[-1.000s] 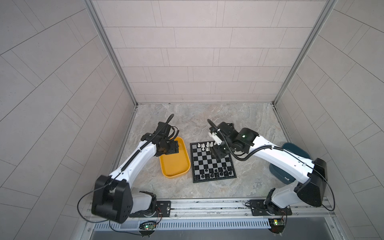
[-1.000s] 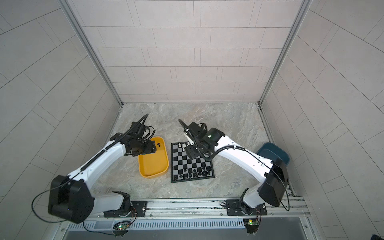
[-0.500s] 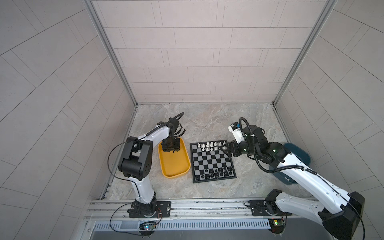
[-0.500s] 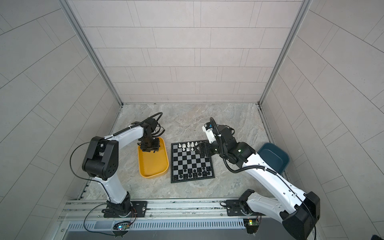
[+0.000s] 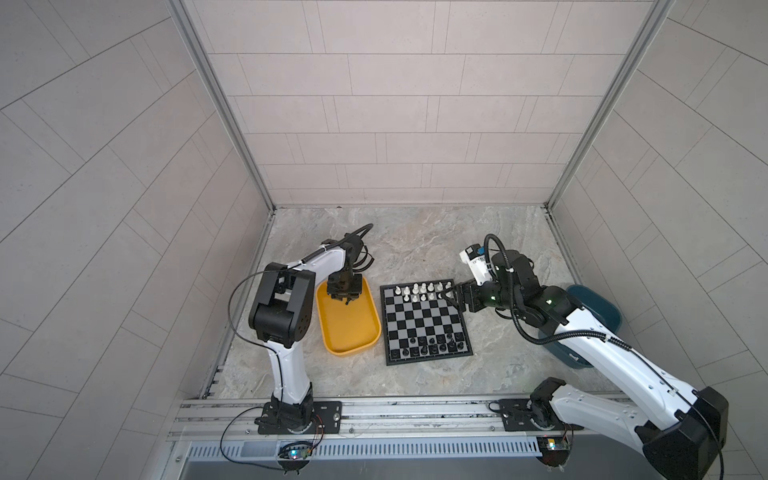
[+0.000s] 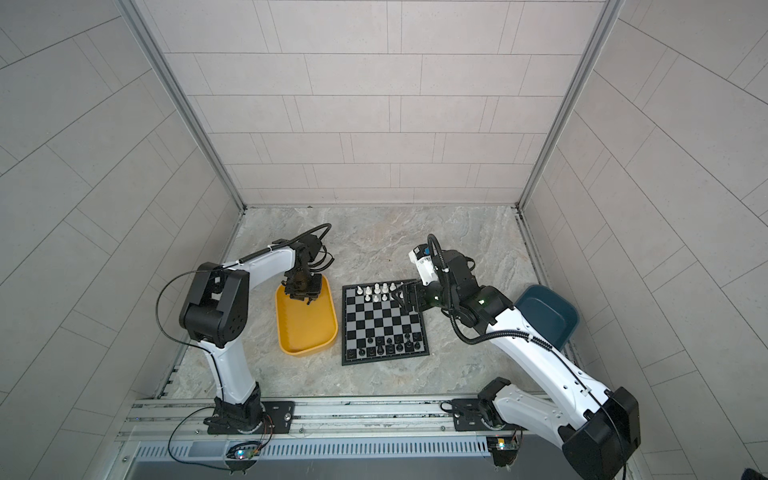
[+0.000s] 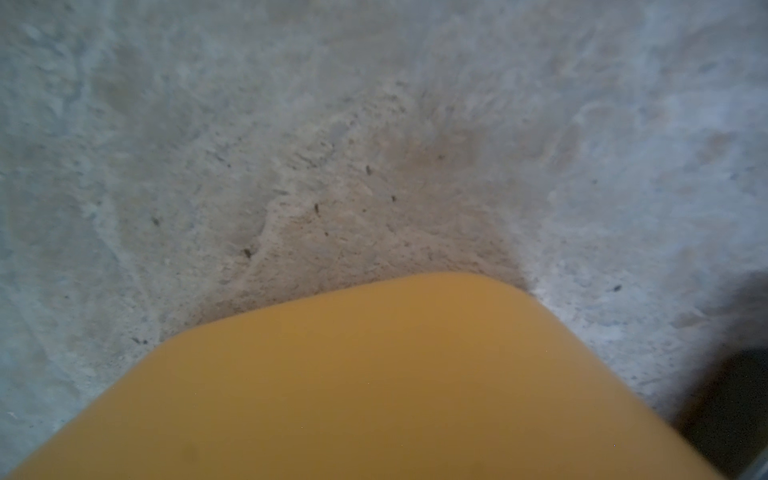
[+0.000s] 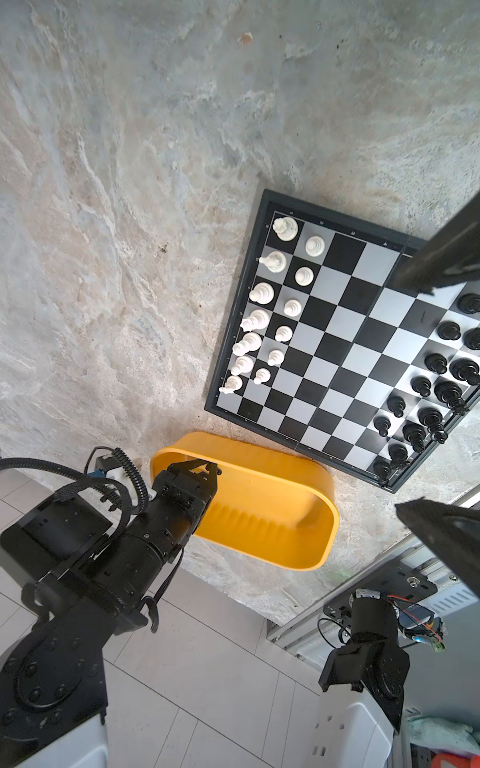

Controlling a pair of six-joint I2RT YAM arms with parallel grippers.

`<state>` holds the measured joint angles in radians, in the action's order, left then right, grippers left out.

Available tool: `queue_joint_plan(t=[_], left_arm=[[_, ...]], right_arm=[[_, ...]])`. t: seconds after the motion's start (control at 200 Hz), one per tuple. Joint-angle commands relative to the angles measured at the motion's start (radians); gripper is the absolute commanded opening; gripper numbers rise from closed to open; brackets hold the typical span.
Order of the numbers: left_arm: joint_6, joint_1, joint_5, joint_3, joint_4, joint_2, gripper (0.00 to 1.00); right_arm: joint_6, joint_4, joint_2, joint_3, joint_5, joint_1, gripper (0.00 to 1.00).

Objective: Set up the chess pieces on the board
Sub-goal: 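Close the left gripper on a black pawn and lift it from the tray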

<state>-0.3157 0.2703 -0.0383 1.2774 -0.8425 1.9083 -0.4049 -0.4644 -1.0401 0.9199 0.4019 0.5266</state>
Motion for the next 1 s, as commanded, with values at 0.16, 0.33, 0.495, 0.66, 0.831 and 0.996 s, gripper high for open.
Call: queue_joint_plan(t=[0.16,0.33,0.495,0.66,0.831,0.996], left_arm=[[-0.023,0.014,0.043,0.024,-0.046,0.034,0.35],[-0.04,0.014,0.055,0.026,-0.047,0.031,0.32],[-0.058,0.015,0.071,0.024,-0.052,0.034,0.3],[-0.065,0.013,0.088,0.018,-0.057,0.043,0.25],[-0.083,0.01,0.112,0.023,-0.063,0.041,0.22],[-0.121,0.001,0.043,0.034,-0.073,-0.006,0.19]], right_arm=[[-0.014,0.027,0.003,-0.001,0.015,-0.01,0.79],[-0.014,0.027,0.007,-0.001,0.012,-0.013,0.78],[-0.014,0.017,0.021,-0.005,-0.001,-0.017,0.78],[-0.019,0.015,0.029,-0.011,-0.006,-0.017,0.78],[-0.025,0.01,0.036,-0.017,-0.011,-0.017,0.77],[-0.023,0.035,0.022,-0.022,0.015,-0.018,0.78]])
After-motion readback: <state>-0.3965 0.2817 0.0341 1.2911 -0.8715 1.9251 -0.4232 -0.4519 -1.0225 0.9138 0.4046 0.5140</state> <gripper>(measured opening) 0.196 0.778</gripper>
